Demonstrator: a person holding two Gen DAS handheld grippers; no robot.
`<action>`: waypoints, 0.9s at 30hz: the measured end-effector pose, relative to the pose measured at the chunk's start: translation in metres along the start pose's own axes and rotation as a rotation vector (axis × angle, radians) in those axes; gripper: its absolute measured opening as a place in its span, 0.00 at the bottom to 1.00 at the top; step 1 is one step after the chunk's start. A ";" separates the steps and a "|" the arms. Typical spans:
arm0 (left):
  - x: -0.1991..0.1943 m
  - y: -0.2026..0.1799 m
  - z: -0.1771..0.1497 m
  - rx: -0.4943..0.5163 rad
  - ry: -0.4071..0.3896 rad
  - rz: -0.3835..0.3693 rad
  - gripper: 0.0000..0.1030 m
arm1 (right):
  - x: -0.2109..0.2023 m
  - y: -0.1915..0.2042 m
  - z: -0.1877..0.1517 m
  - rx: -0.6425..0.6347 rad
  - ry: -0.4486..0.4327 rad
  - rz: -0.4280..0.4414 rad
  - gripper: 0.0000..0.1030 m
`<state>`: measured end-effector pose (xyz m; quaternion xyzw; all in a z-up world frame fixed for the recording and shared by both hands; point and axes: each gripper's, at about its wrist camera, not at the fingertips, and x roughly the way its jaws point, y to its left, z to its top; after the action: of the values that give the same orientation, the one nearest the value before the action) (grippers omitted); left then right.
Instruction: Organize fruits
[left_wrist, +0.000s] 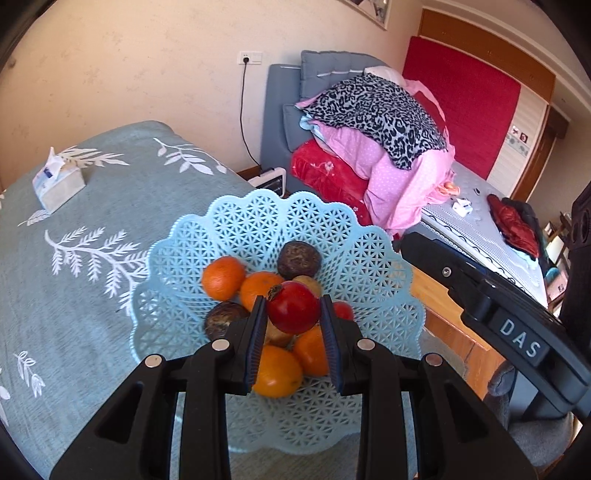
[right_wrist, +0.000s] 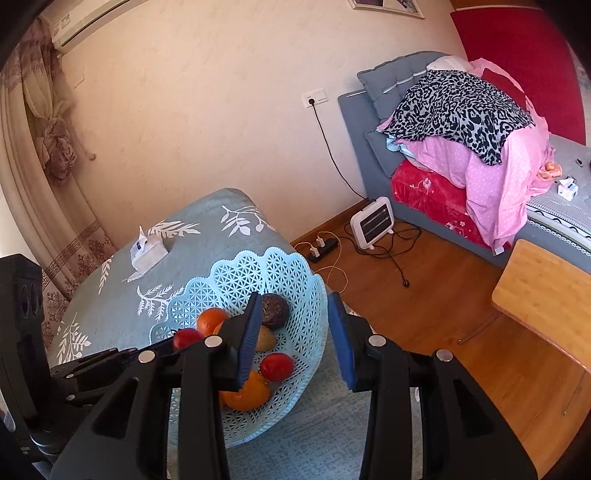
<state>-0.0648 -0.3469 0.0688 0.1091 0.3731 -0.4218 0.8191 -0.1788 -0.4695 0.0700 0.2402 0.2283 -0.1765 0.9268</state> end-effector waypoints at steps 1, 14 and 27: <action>0.004 -0.002 0.001 0.006 0.006 0.000 0.28 | 0.000 -0.001 0.000 0.003 0.000 -0.001 0.37; 0.019 -0.010 0.000 0.026 0.025 0.009 0.31 | 0.001 -0.001 -0.002 0.002 0.003 -0.004 0.45; -0.004 -0.002 -0.004 0.037 -0.065 0.112 0.79 | -0.004 0.006 -0.005 -0.019 -0.013 -0.028 0.64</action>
<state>-0.0696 -0.3433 0.0694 0.1311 0.3317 -0.3854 0.8510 -0.1811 -0.4612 0.0701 0.2271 0.2274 -0.1889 0.9279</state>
